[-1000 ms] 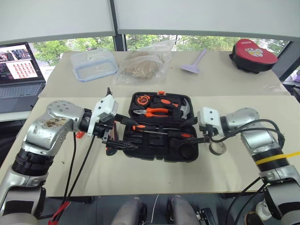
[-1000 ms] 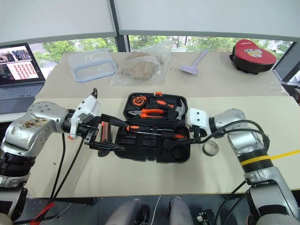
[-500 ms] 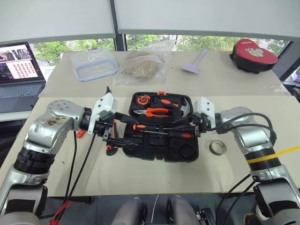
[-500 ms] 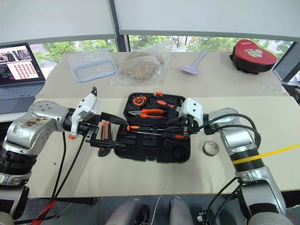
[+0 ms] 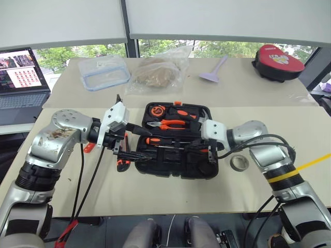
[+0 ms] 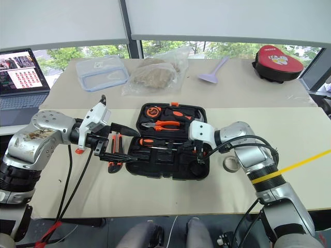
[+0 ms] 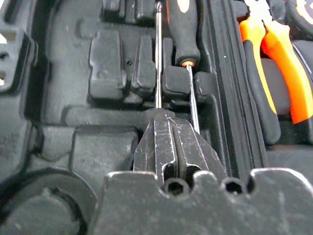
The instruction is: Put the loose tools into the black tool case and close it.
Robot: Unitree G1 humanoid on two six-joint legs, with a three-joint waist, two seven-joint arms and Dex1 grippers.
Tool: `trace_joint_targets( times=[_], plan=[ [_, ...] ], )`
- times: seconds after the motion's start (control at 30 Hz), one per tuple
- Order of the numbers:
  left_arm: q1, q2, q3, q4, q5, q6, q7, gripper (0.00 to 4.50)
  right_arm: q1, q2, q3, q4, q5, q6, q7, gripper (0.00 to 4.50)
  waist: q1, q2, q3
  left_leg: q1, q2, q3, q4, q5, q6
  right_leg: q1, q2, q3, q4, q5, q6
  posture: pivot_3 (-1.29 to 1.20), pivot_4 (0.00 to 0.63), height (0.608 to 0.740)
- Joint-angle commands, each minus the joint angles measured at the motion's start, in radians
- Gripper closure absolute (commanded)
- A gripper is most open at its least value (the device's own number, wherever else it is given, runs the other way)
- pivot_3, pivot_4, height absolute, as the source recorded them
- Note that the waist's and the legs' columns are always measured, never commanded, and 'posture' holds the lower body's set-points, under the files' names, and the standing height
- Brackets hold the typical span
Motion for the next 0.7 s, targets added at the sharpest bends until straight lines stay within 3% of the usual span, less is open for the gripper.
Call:
trace_joint_targets(
  times=[0.03, 0.23, 0.33, 0.5, 0.7],
  plan=[
    [-0.007, 0.003, 0.021, -0.008, 0.004, -0.018, 0.011, 0.00, 0.024, 0.013, 0.018, -0.001, 0.000, 0.036, 0.008, 4.48, -0.001, 0.000, 0.000, 0.000, 0.000, 0.000, 0.000, -0.001, -0.001, 0.000, 0.000, 0.000, 0.000, 0.000, 0.000, 0.00, 0.150, 0.722],
    [0.069, 0.043, 0.094, -0.042, 0.009, 0.025, 0.100, 0.00, -0.017, 0.037, -0.184, -0.138, 0.215, 0.223, -0.032, 4.48, -0.009, 0.000, 0.001, -0.006, 0.000, 0.001, 0.000, 0.001, 0.001, -0.003, -0.001, 0.002, 0.001, 0.000, 0.000, 0.00, 0.150, 0.722],
    [0.187, 0.080, 0.214, -0.115, -0.024, 0.100, 0.182, 0.00, 0.007, -0.011, -0.284, -0.262, 0.364, 0.372, -0.009, 3.74, -0.011, 0.000, 0.001, -0.008, 0.000, 0.000, 0.000, 0.001, 0.000, -0.006, -0.001, 0.002, 0.002, 0.000, 0.000, 0.00, 0.150, 0.722],
    [0.517, 0.121, 0.515, -0.233, -0.052, 0.202, 0.278, 0.00, 0.103, -0.121, -0.438, -0.465, 0.599, 0.546, 0.030, 2.00, -0.011, 0.001, 0.001, -0.009, 0.000, -0.001, -0.003, 0.001, 0.000, -0.008, -0.001, 0.002, 0.001, 0.000, 0.000, 0.00, 0.150, 0.722],
    [0.815, 0.094, 0.769, -0.181, 0.003, 0.186, 0.342, 0.00, 0.185, -0.175, -0.507, -0.550, 0.693, 0.607, -0.028, 0.03, 0.000, 0.001, 0.001, -0.006, 0.000, -0.001, -0.005, -0.003, -0.006, -0.007, -0.003, 0.002, -0.002, 0.000, 0.000, 0.00, 0.150, 0.722]
  ],
)
